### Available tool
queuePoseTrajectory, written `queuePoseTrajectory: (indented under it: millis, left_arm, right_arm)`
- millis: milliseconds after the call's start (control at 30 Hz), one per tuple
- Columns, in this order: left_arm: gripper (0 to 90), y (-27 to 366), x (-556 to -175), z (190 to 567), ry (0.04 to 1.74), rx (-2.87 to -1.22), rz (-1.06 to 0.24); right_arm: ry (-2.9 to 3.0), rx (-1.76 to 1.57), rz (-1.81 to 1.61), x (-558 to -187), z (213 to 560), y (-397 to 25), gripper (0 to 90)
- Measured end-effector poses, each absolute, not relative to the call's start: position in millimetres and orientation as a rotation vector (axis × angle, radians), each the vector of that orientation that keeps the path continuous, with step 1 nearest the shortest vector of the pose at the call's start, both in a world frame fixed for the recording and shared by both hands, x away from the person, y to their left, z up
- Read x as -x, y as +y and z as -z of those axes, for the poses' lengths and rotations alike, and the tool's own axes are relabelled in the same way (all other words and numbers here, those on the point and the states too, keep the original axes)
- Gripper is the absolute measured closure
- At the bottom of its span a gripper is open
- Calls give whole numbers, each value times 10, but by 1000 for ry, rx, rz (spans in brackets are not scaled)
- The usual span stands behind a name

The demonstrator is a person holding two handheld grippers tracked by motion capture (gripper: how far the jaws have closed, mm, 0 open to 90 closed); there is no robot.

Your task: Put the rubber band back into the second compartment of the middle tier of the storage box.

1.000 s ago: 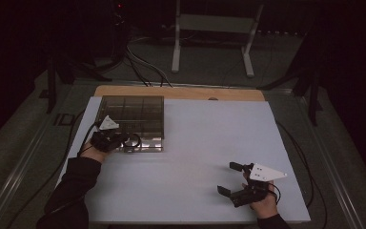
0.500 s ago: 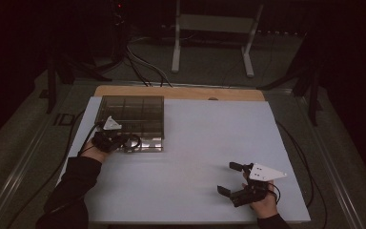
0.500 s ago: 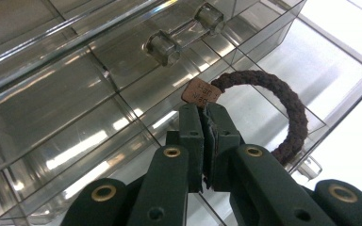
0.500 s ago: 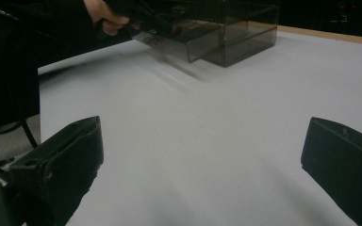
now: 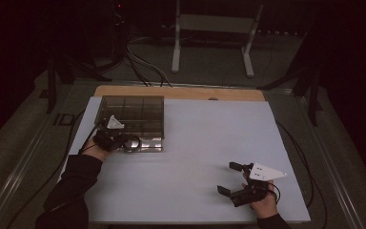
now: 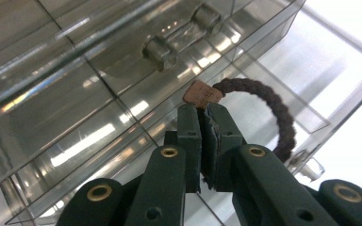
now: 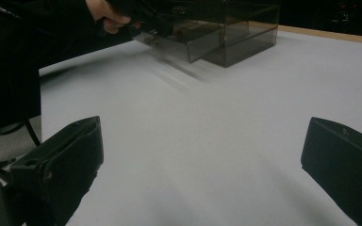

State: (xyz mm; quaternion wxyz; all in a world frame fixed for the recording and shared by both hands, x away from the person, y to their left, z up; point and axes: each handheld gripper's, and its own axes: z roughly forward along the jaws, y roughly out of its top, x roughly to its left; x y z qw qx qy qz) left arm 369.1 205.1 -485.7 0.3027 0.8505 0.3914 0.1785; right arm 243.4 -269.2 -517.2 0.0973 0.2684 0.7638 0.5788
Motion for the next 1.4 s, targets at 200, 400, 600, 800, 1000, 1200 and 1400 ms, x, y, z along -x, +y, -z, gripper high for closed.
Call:
queuePoseTrajectory:
  millis: [200,400,600,800,1000,1200,1400]
  left_arm:
    - [776,2063,-3672,4805,1047,-2213,-461]
    - [578,2046,-3645,4759,1041,-2191,-461]
    - [488,2060,-3600,4677,1039,-2153,-454]
    - [378,2086,-3532,4561,1037,-2113,-454]
    - [272,2119,-3461,4463,1039,-2087,-444]
    - [166,2122,-3401,4381,1031,-2055,-430]
    - [84,2120,-3343,4310,1028,-2011,-416]
  right_arm:
    - [2264,-795,-1713,-2435,5172,-2688,0]
    - [2262,-796,-1711,-2432,5170,-2691,0]
    - [2261,-793,-1712,-2431,5169,-2691,0]
    - [2261,-793,-1714,-2429,5170,-2685,0]
    - [2259,-795,-1716,-2430,5169,-2688,0]
    - [2260,-796,-1717,-2434,5170,-2682,0]
    - [2258,-801,-1720,-2440,5171,-2685,0]
